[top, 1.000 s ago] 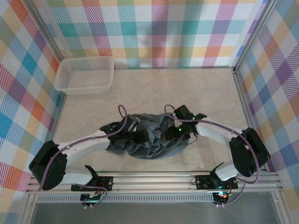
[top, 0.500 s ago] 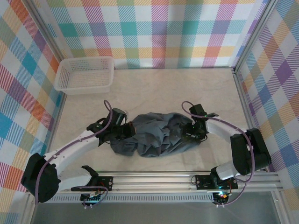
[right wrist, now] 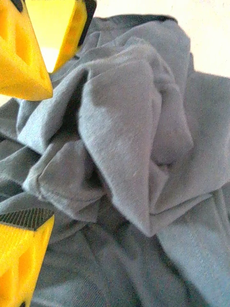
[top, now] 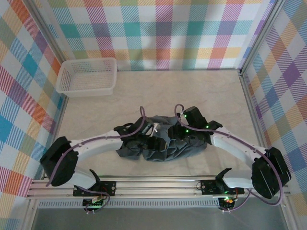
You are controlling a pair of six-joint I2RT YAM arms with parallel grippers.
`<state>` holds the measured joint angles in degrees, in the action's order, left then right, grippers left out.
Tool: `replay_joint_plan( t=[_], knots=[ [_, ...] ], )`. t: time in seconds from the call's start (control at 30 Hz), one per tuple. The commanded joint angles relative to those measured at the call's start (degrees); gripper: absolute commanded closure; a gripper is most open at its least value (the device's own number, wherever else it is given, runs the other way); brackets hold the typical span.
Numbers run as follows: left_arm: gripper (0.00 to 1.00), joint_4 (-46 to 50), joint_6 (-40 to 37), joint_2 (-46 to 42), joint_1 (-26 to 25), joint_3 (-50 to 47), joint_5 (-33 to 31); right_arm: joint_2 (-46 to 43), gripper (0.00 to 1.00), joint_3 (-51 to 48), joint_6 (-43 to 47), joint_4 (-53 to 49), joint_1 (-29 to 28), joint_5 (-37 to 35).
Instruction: Fold the inside-out t-shirt
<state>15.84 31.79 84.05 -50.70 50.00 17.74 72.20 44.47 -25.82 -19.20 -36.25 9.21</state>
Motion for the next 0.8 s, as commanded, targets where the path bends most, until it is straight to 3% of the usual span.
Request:
replay_joint_plan(
  t=[0.0,0.17,0.2,0.37,0.43,0.57,0.67,0.77],
  knots=[
    [0.45,2.54,-2.65,2.67,-0.55,1.65,-5.53,3.44,0.38,1.93,-1.6,3.56,-0.66,2.13],
    [0.94,2.6,-1.91,1.85,-0.54,1.88,-8.15,7.74,0.47,5.31,-1.91,1.77,-0.93,2.79],
    [1.0,2.9,-1.78,1.3,-0.54,1.79,-8.45,8.07,0.51,5.49,-2.24,2.11,-0.98,2.91],
    [1.0,2.12,-0.88,-3.84,1.0,-0.85,-7.85,9.64,0.86,6.54,-2.57,4.23,-1.1,3.95],
    [1.0,1.01,-0.4,-6.45,2.8,-2.58,-4.98,10.51,0.93,8.04,-2.84,3.13,-1.1,2.87],
    [1.0,0.56,-0.1,-12.32,7.62,-5.45,0.47,11.35,0.95,10.17,-6.6,0.23,0.09,-6.01],
    [1.0,0.6,-0.41,-14.48,11.72,-6.77,5.55,13.45,0.84,12.17,-5.52,1.22,1.27,-4.46],
    [1.0,-0.41,-0.16,-14.6,13.62,-7.0,7.28,15.29,0.77,16.18,-1.48,-1.54,1.09,1.45]
  ],
)
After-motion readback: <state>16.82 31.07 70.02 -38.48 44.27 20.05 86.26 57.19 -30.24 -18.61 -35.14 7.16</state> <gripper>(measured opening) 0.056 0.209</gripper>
